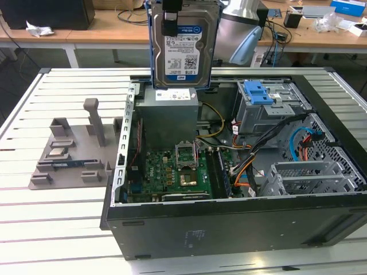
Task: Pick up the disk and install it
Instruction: 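Pick up the disk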
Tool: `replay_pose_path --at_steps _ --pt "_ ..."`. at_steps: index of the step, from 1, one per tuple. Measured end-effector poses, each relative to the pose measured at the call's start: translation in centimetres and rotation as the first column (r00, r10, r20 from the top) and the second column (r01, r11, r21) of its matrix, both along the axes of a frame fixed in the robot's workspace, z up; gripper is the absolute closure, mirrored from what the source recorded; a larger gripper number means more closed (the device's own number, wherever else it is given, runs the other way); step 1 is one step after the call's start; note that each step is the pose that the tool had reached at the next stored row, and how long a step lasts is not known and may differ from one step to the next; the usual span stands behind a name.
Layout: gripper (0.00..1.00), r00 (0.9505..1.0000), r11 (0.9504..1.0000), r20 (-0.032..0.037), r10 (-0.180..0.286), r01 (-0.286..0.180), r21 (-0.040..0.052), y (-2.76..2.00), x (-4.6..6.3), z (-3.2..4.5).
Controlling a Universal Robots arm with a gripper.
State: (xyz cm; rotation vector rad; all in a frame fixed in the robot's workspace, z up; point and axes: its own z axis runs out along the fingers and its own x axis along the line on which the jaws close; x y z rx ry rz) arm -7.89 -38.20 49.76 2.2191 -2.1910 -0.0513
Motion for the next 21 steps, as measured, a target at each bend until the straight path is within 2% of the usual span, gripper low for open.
replay_pose_path --at_steps 2,6,7,9,14,15,17,21 --pt "0.63 1.0 1.0 -0.0002 0.0 0.0 -0.0001 -0.27 0.2 0.0" --pt "0.63 1.0 1.0 -0.0006 0.0 0.0 -0.0001 -1.08 0.7 -0.02" --pt "0.63 1.0 1.0 -0.0008 0.0 0.0 0.0 -1.43 0.9 -0.03" --pt "0.63 1.0 1.0 -0.001 0.0 0.0 0.0 -1.75 1.1 -0.03" --pt "0.63 1.0 1.0 -0.0017 0.0 0.0 0.0003 -3.16 1.7 -0.07" --pt "0.63 1.0 1.0 -0.0018 0.0 0.0 0.0006 -3.61 1.9 -0.08" --pt "0.63 1.0 1.0 -0.0024 0.0 0.0 0.0007 -4.92 2.3 -0.11" --pt "0.63 1.0 1.0 -0.0032 0.0 0.0 0.0007 -6.29 2.7 -0.14"
